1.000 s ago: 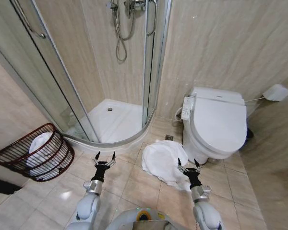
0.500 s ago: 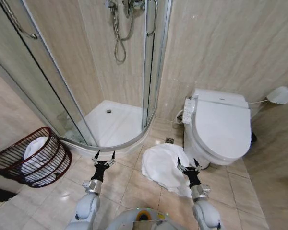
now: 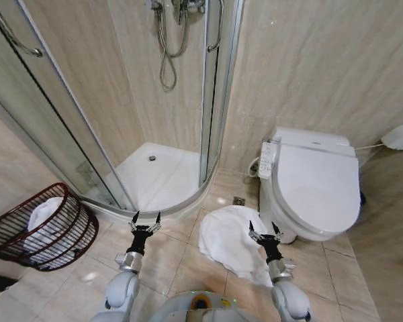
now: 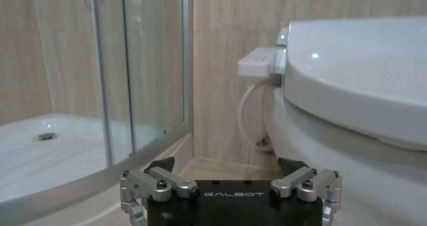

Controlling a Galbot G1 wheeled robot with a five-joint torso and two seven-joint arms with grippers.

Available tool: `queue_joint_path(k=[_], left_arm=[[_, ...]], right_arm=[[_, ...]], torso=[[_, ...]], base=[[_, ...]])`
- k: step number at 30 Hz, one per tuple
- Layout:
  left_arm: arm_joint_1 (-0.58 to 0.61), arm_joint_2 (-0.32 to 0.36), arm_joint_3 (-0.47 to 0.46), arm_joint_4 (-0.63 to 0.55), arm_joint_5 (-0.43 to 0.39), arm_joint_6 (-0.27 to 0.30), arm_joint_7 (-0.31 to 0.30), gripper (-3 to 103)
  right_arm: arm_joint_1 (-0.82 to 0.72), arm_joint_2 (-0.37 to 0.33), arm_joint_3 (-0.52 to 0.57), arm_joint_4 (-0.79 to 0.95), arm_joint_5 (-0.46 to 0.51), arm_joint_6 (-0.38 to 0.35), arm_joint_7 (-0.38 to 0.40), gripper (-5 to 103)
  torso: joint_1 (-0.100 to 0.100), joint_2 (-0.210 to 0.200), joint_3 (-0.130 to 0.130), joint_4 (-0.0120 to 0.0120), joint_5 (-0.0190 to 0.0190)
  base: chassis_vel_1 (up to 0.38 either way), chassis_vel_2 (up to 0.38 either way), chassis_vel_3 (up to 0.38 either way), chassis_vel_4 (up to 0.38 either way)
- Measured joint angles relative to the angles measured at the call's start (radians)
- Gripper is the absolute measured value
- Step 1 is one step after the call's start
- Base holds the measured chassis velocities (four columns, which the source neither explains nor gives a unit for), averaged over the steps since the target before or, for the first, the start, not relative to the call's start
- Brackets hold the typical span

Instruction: Discard the used towel into the hamper.

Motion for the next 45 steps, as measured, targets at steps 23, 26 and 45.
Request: queue_joint_path(k=[23, 26, 45], left_arm=[[0.053, 0.0, -0.033, -0.102, 0.008, 0.024, -0.014, 100], [0.052, -0.001, -0.032, -0.102, 0.015, 0.026, -0.015, 100], [0.039, -0.013, -0.035, -0.103, 0.029, 0.048, -0.02, 100]], right_arm=[[0.36, -0.27, -0.105, -0.331, 0.138, -0.457, -0.352, 100], [0.406, -0.264, -0.127, -0.376, 0.12, -0.467, -0.393, 100], [0.603, -0.151, -0.26, -0.692, -0.072, -0.484, -0.467, 100]], torso=[[0.0, 0.0, 0.0, 0.0, 0.0001], [0.0, 0.0, 0.0, -0.0001, 0.0], [0.0, 0.0, 0.0, 0.0, -0.0001]], base=[[0.0, 0.0, 0.0, 0.0], [0.0, 0.0, 0.0, 0.0], [0.0, 0.0, 0.0, 0.0]])
